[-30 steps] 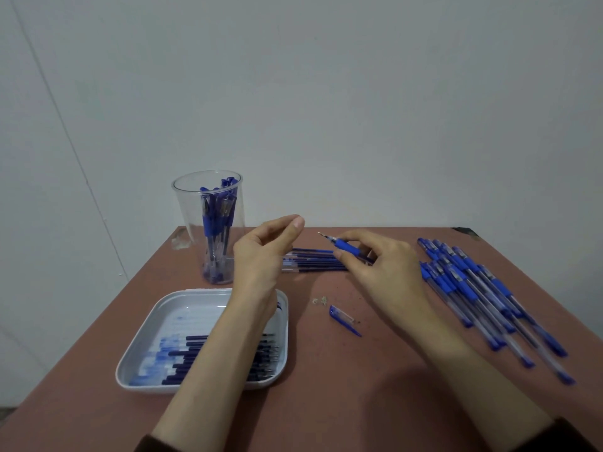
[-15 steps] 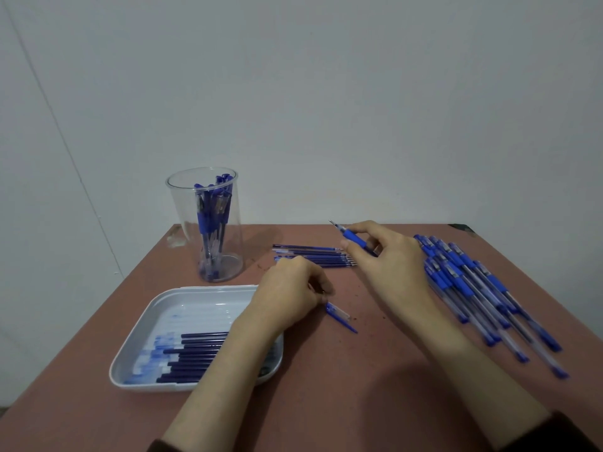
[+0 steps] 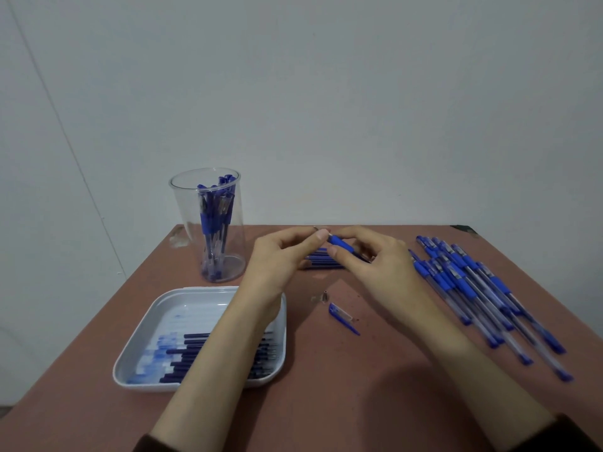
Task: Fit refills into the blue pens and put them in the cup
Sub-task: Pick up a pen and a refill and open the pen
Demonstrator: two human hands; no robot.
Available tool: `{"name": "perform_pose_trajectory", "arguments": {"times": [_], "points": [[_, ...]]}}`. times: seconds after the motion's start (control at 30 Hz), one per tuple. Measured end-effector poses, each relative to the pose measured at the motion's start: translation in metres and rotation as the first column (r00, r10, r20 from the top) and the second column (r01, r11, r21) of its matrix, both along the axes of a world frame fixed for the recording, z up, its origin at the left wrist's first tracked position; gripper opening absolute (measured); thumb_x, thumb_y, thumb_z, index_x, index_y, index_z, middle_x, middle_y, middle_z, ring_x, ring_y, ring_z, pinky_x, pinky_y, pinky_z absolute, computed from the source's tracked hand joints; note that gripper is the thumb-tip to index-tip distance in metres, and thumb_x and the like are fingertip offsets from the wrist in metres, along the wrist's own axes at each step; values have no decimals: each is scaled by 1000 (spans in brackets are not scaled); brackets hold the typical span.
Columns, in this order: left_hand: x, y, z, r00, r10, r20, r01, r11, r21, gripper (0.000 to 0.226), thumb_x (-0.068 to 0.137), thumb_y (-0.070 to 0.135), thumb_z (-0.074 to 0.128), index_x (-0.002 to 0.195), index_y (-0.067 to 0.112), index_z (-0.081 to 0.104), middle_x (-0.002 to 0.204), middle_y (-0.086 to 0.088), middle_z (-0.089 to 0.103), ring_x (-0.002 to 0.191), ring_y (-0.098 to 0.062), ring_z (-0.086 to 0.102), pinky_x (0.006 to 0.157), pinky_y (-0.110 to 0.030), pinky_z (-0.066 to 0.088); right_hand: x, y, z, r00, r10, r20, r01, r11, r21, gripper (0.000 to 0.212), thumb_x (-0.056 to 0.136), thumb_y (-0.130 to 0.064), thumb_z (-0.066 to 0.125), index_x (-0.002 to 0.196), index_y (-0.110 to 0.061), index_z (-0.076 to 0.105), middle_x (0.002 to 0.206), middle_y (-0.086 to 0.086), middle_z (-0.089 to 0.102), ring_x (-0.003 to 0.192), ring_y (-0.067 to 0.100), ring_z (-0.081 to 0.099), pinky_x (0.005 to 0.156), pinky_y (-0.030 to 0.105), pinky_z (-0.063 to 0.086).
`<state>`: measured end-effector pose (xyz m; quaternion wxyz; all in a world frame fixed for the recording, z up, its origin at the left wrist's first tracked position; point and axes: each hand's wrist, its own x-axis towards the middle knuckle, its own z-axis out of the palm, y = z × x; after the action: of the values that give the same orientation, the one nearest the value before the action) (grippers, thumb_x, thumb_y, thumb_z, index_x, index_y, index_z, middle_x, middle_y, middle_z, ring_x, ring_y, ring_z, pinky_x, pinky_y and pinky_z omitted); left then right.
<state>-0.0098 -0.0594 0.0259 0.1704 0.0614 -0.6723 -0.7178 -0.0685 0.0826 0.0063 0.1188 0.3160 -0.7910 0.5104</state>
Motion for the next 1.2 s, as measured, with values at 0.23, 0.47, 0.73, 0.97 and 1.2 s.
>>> {"name": "perform_pose_trajectory", "arguments": {"times": [0.23,0.47,0.73,0.97,1.2], "points": [[0,-9,7,994,64,-93,-24,926,378,5,95,19,53,96,13,54,97,-14,72,89,-24,71,77,-27,58,-9,7,-4,997,-71,3,70,996,63,10,83,-32,70,82,-41,66,65,-3,59,58,4,46,57,22,38],[-1,-7,0,996,20,-82,2,966,259,19,85,-1,62,101,8,65,87,-6,69,80,-15,67,80,-20,55,-8,5,-5,998,7,61,-9,999,37,8,85,-31,69,92,-33,72,71,-5,63,71,13,57,66,25,45],[-1,-21,11,873,316,-372,-266,947,180,20,96,9,52,104,23,62,81,-1,65,79,-15,64,76,-27,56,-23,12,-14,989,-150,-2,149,980,135,10,83,-32,71,82,-41,67,67,-8,61,63,6,51,64,31,45],[-34,-22,17,980,58,-193,-196,495,-846,35,95,16,53,127,28,58,91,0,52,81,-15,53,75,-31,44,-34,22,-14,950,-311,-6,311,949,59,15,86,-30,68,98,-23,74,56,-13,50,56,4,46,56,25,36],[-65,-19,6,985,26,172,167,127,-978,48,88,-6,47,128,16,59,112,-8,66,103,-23,59,88,-30,45,-42,28,-12,920,-387,62,389,921,-31,10,88,-28,66,93,-22,71,52,-9,45,54,9,46,57,27,35]]}}
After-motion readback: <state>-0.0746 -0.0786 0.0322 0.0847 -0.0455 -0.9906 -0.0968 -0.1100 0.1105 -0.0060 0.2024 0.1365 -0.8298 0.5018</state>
